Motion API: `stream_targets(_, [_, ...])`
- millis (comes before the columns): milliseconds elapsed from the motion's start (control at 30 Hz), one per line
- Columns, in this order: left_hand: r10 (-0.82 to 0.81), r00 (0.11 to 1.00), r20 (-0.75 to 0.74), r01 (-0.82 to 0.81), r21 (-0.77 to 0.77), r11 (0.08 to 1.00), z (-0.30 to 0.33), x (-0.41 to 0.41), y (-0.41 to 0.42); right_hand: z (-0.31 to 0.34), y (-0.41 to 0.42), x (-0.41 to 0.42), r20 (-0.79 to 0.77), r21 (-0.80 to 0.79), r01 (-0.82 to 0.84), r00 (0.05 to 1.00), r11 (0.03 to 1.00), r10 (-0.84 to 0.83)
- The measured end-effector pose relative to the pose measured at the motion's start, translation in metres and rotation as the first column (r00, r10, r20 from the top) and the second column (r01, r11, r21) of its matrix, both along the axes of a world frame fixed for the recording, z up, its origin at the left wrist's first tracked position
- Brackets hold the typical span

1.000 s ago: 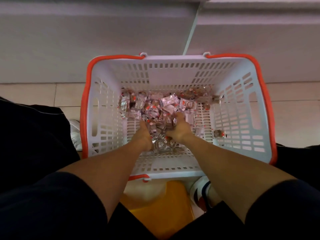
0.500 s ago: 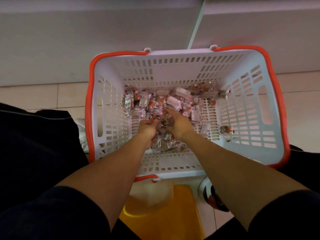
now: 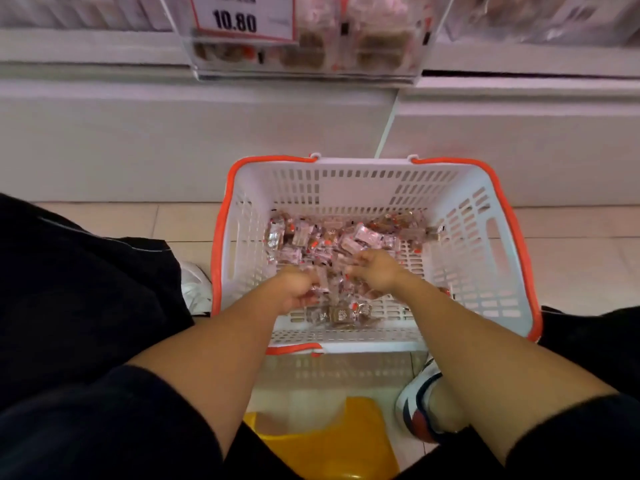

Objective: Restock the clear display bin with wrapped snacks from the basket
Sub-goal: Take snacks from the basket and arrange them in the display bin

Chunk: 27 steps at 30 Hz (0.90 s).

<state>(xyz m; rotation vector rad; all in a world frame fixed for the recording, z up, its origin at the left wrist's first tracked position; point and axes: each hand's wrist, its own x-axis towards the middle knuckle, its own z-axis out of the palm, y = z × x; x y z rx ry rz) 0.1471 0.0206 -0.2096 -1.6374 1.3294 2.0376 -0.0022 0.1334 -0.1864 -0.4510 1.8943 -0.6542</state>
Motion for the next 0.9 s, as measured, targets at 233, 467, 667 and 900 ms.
stream_targets(233, [-0.239, 0.967, 0.083, 0.253, -0.274, 0.928, 0.056, 0.015, -0.016, 0.046, -0.004, 0.005, -0.099, -0.109, 0.049, 0.993, 0.993, -0.06])
stream_targets(467, [-0.646, 0.756, 0.109, 0.597, -0.521, 0.61, 0.138, 0.016, -0.033, 0.123, -0.016, -0.011, 0.007, -0.188, -0.126, 0.992, 0.974, 0.129])
stream_targets(667, [-0.797, 0.528, 0.293, 0.757, -0.589, 0.284, 0.195, 0.012, -0.052, 0.193, -0.02, -0.018, -0.061, -0.284, -0.341, 0.939, 0.896, 0.338])
stream_targets(900, [-0.761, 0.648, 0.031, 0.657, -0.528, 0.538, 0.219, 0.006, -0.056, 0.187, -0.005, -0.005, 0.091, -0.464, -0.098, 0.983, 0.88, 0.158])
